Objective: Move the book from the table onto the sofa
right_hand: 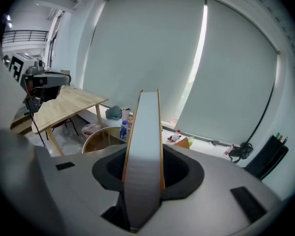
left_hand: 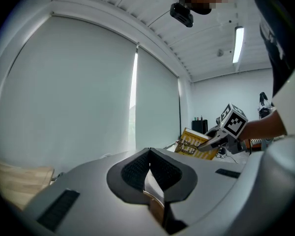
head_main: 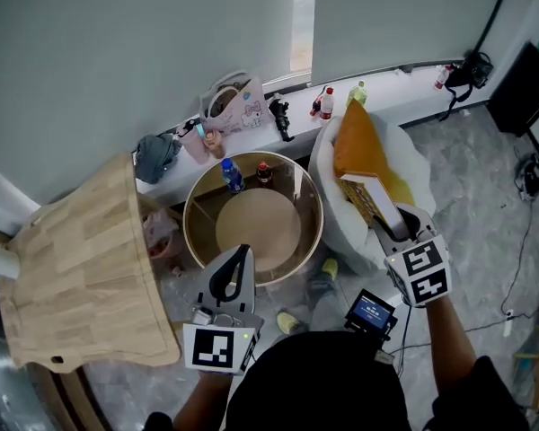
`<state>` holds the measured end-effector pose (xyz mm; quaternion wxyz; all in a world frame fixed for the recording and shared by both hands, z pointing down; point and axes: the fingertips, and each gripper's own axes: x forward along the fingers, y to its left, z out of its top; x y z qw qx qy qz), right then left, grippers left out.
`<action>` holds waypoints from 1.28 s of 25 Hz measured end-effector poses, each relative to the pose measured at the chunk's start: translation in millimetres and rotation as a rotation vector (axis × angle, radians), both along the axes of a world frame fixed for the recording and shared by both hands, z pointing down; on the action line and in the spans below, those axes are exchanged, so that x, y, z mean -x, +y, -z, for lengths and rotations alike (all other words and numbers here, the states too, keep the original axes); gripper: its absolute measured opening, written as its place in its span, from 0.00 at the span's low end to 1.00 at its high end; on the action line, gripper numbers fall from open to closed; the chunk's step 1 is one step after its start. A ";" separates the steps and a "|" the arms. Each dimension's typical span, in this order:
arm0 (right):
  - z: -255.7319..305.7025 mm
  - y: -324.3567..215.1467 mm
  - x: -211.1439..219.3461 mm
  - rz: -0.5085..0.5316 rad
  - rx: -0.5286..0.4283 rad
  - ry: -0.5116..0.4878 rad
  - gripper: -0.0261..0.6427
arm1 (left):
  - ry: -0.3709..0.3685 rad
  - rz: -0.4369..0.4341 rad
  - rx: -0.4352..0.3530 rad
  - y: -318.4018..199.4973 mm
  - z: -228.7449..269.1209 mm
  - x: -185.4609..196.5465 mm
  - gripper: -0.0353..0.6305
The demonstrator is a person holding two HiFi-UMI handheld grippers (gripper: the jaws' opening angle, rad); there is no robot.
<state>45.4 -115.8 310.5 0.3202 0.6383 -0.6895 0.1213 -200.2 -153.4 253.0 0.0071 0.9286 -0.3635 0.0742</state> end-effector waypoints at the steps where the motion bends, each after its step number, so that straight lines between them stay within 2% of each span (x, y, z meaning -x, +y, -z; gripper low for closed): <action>1: 1.1 6.8 -6.3 -0.020 -0.003 0.000 0.26 | 0.000 -0.017 0.000 2.2 0.5 -6.5 0.06; 11: 13.5 69.7 -76.4 -0.205 -0.019 0.005 0.26 | 0.006 -0.225 -0.016 22.2 11.1 -93.3 0.06; 18: 12.4 96.7 -133.3 -0.294 -0.018 0.003 0.26 | 0.008 -0.324 -0.030 28.6 15.9 -157.6 0.06; 24: 0.7 94.1 -195.1 -0.307 -0.012 -0.026 0.26 | -0.016 -0.340 -0.042 19.9 13.5 -218.8 0.06; 32: -17.3 69.2 -291.3 -0.292 0.015 -0.074 0.26 | -0.046 -0.329 -0.017 -7.1 8.7 -323.9 0.06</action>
